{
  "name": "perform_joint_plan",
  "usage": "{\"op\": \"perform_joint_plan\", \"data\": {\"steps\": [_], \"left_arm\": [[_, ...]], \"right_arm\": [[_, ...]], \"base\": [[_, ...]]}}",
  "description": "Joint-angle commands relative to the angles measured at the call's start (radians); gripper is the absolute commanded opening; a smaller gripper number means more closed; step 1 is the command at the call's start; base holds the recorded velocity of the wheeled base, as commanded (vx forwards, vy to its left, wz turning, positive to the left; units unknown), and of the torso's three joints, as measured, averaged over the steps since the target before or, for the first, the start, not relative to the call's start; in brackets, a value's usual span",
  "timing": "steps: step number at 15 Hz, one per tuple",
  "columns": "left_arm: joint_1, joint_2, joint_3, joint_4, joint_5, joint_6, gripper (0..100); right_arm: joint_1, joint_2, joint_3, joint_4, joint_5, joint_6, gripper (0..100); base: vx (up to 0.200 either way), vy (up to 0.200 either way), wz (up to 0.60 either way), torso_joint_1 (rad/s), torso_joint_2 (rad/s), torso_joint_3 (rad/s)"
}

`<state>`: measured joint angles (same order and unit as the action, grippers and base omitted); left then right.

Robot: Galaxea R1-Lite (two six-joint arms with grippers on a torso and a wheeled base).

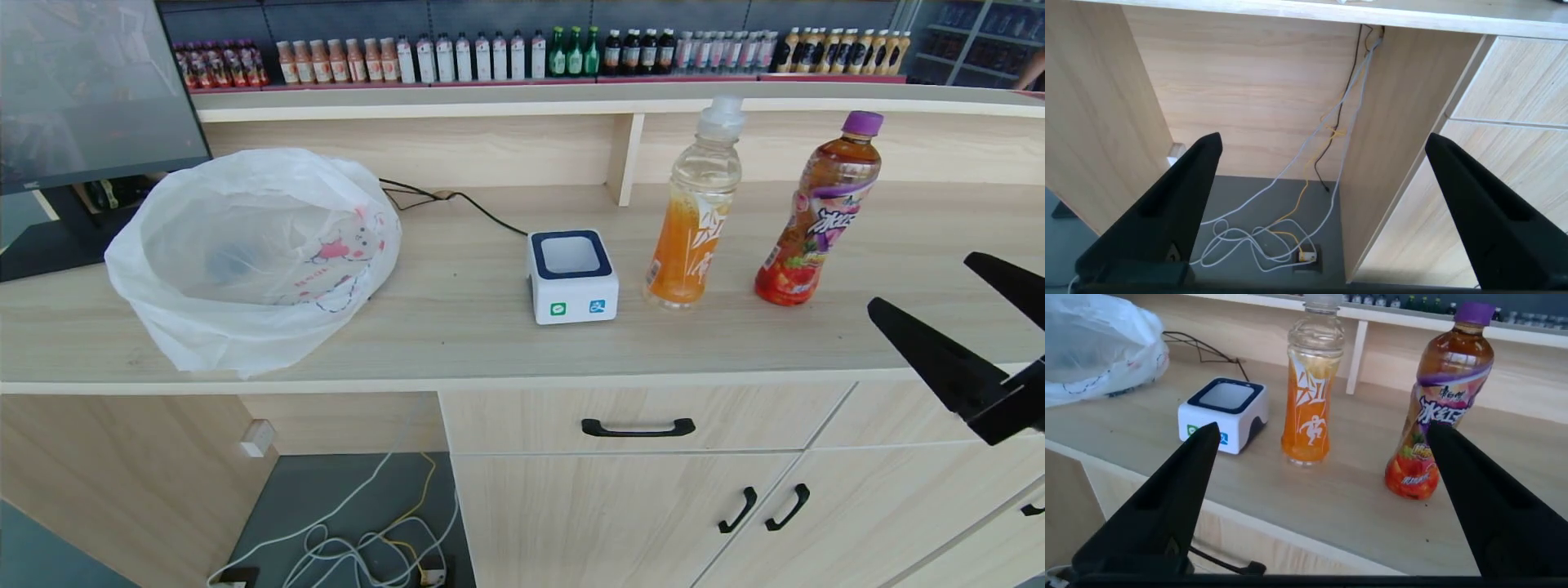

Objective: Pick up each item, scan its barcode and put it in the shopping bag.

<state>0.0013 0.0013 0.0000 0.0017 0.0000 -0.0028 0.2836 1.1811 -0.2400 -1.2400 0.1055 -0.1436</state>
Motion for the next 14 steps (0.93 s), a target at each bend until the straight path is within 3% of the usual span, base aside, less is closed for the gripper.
{"op": "perform_joint_plan", "data": {"steps": [1, 4, 14], "left_arm": [[0.0, 0.0, 0.0, 0.0, 0.0, 0.0, 100], [0.0, 0.0, 0.0, 0.0, 0.0, 0.0, 100], [0.0, 0.0, 0.0, 0.0, 0.0, 0.0, 100]], "right_arm": [[0.066, 0.15, -0.013, -0.136, -0.044, 0.018, 100], [0.17, 0.212, -0.07, -0.184, -0.171, 0.047, 100], [0.174, 0.292, -0.082, -0.205, -0.175, 0.045, 100]], "base": [[0.0, 0.0, 0.0, 0.0, 0.0, 0.0], [0.0, 0.0, 0.0, 0.0, 0.0, 0.0], [0.0, 0.0, 0.0, 0.0, 0.0, 0.0]]}}
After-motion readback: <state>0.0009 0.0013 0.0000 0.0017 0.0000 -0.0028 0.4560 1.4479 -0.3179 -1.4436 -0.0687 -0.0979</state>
